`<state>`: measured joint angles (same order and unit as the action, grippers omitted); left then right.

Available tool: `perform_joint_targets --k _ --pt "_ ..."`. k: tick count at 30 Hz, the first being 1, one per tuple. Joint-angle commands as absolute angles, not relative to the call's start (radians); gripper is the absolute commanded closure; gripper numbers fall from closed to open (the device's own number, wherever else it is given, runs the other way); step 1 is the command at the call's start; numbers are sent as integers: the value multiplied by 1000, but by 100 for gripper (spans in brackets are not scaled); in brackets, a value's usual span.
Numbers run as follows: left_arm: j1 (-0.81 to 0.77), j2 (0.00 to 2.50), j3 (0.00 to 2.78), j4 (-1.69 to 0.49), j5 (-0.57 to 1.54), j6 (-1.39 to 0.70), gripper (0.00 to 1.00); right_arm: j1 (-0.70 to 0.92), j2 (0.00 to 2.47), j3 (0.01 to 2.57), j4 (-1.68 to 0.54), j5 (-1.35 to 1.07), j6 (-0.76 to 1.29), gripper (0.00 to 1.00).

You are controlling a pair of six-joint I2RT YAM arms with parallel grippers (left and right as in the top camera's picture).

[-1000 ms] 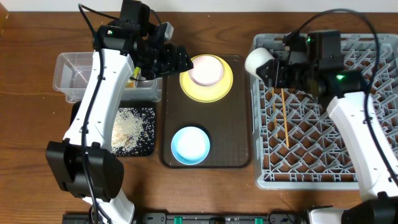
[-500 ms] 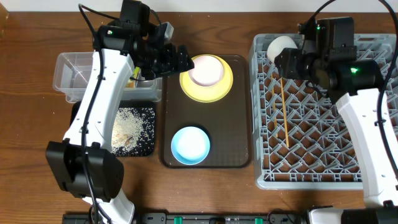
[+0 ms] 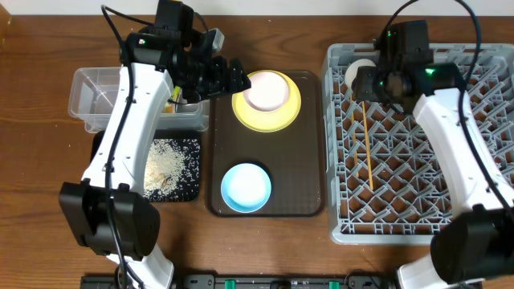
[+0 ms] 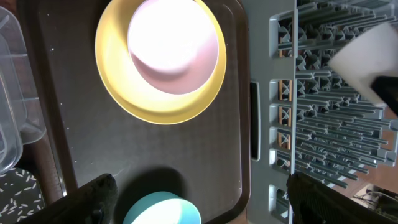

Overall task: Sort waste into correct bins and load items into the dishwasher rack
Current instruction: 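Carry the white cup with the right gripper and place it in the rack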

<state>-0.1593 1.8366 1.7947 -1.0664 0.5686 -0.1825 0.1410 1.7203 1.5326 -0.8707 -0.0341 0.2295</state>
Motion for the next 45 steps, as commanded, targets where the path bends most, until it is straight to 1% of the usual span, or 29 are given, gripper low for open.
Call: perform_joint_targets --k 1,7,12,14,18,22,25,32,36,41,45 --pt "-160 1837 1797 -1069 556 -176 10 136 1753 1550 -863 -1 219 64" --pt "-160 1837 1797 -1069 556 -176 10 136 1806 1550 -844 -1 219 64" --pt "-160 1837 1797 -1069 556 -176 9 136 1847 1549 -823 -1 219 61" --pt "-160 1837 1797 -1069 556 -176 9 136 1850 1549 -822 0 219 56" --pt "-160 1837 1797 -1069 556 -176 9 136 1850 1549 -820 -1 219 31" --pt "-160 1837 1797 -1069 556 -176 9 136 1850 1549 -828 -1 219 23" --pt "-160 1837 1797 -1069 556 -176 9 136 1850 1550 -830 -1 219 20" --pt "-160 1837 1797 -1069 556 -176 9 136 1800 1561 -830 -47 219 20" --pt "-160 1837 1797 -1069 556 -176 9 136 1730 1563 -830 -99 219 23" --pt "-160 1837 1797 -1069 556 -176 9 154 1655 1563 -839 -245 219 25" --pt "-160 1837 1797 -1069 556 -176 9 178 1642 1563 -873 -356 219 26"
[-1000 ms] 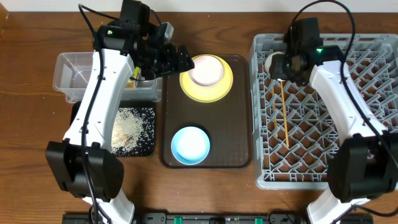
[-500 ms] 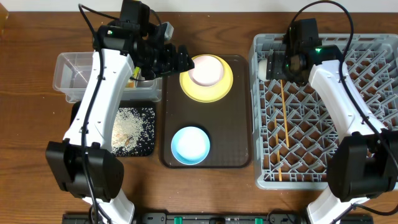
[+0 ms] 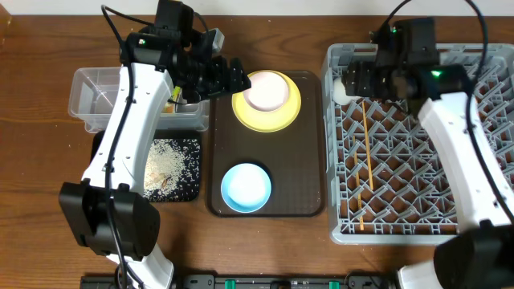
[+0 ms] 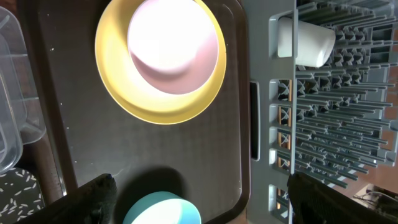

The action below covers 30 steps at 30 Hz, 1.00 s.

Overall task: Sort waste into correct bins and load items into the dishwasher rack
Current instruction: 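Carry the white cup with the right gripper and place it in the rack, then move the right gripper to the light-blue bowl and grasp its rim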

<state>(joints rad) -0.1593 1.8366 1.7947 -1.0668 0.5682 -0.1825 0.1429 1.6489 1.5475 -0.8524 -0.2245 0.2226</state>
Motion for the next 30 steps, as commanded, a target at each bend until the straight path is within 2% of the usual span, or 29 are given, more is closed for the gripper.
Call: perform_joint_targets --k 1,18,30 --pt "-160 1837 1797 -1069 556 -176 9 183 1642 1563 -885 -372 219 26" --pt "-117 1836 1797 -1019 548 -176 9 449 1644 1555 -1105 -353 166 22" --pt "193 1834 1798 -1071 549 -177 9 724 1668 1537 -1086 -325 159 21"
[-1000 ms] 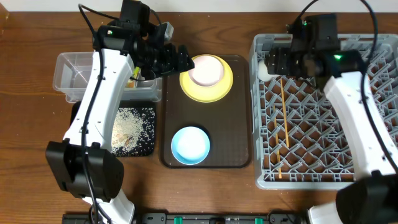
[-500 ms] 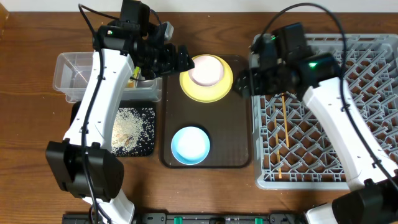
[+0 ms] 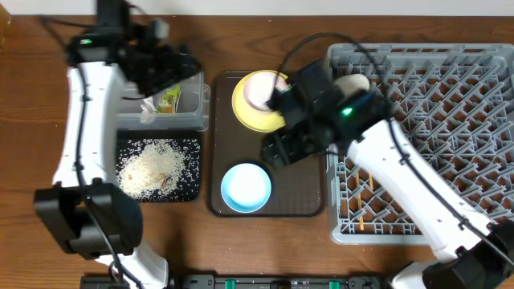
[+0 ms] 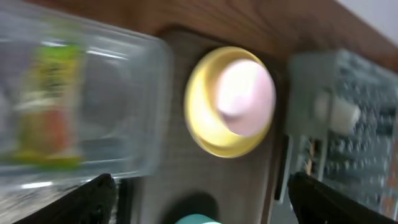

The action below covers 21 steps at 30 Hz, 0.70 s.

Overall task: Sort waste into correct bins and load items into the dishwasher rack
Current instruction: 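Move the right gripper to the light-blue bowl and grasp its rim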

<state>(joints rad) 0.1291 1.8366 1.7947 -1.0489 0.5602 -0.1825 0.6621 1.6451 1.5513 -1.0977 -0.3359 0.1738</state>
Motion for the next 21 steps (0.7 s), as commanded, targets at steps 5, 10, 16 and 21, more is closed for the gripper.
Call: perform_joint_targets --k 5,10,16,21 --pt "314 1835 1797 -1097 548 -176 9 868 1721 1526 -1033 -286 159 22" --pt "384 1834 1797 -1097 548 -176 9 1003 1808 1526 -971 -228 159 23" --pt "421 1835 1797 -1097 548 -176 9 1123 1933 1526 -953 -25 159 42" --pt "422 1835 1797 -1097 548 -176 9 1168 2016 1526 -953 12 159 54"
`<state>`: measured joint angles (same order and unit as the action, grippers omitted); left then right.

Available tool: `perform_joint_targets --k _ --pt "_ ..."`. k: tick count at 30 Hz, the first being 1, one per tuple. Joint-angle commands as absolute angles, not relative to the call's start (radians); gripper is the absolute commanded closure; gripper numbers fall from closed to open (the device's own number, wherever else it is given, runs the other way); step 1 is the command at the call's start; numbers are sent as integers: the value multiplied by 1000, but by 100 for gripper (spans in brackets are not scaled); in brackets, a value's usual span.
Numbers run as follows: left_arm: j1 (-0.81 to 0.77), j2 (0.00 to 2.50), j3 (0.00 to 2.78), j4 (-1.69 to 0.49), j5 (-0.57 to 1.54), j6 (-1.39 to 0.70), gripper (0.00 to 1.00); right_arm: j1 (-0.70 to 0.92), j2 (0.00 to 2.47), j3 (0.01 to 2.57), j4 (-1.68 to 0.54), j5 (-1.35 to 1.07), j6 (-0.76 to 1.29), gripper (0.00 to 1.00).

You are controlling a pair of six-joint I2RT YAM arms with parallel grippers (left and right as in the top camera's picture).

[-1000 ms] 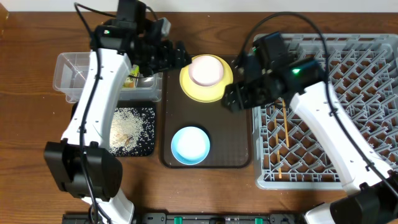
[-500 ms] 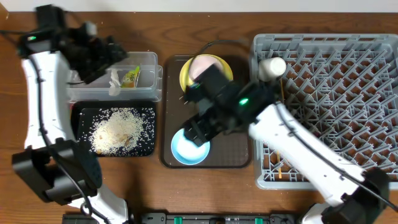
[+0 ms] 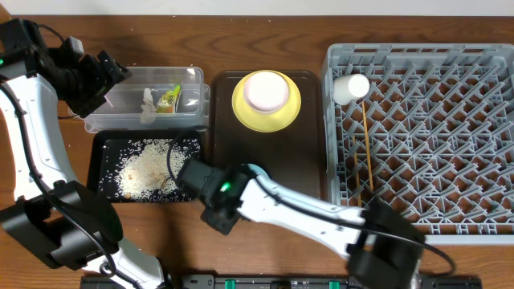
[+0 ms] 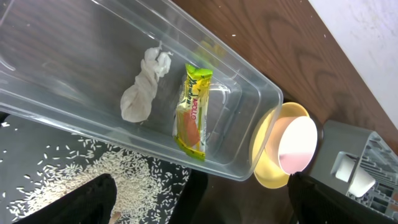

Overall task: Sort waste into correct bins and load items into the dishwasher rack
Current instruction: 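Move the right gripper to the light-blue bowl and grasp its rim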

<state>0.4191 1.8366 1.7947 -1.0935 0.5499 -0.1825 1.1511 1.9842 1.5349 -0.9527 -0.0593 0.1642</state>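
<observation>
A clear bin (image 3: 120, 108) holds a crumpled white tissue (image 4: 142, 93) and a green-yellow wrapper (image 4: 193, 118). My left gripper (image 3: 104, 80) hovers over the bin's left end, open with nothing between its fingers (image 4: 93, 199). A pink bowl (image 3: 267, 90) sits in a yellow plate (image 3: 241, 108) on the brown tray (image 3: 309, 160). A white cup (image 3: 351, 87) lies in the grey rack (image 3: 482, 160) beside chopsticks (image 3: 367, 148). My right gripper (image 3: 197, 177) is low at the black rice tray's (image 3: 144, 168) right edge, and its arm covers most of the blue bowl (image 3: 255, 170). Its jaws do not show.
The rack fills the table's right side. The clear bin and the rice tray stand close together on the left, against the brown tray. My right arm crosses from the bottom right over the brown tray's near end.
My left gripper has moved left, from over the bin's middle to its left end. My right arm has moved from between the plate and the blue bowl to over the bowl, by the rice tray.
First my right gripper held the white cup over the rack's far-left corner, with the left open beside the yellow plate. Then the cup was down in that corner. Later it lay there alone, with my right arm over the brown tray and the left over the bin.
</observation>
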Motion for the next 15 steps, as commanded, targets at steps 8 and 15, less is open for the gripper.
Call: perform_joint_targets --k 8,15 --pt "422 1835 1797 -1097 548 -176 9 1176 2061 1527 -953 12 159 58" --pt "422 1834 1797 -1097 548 -176 9 1175 2061 1527 -962 104 159 99"
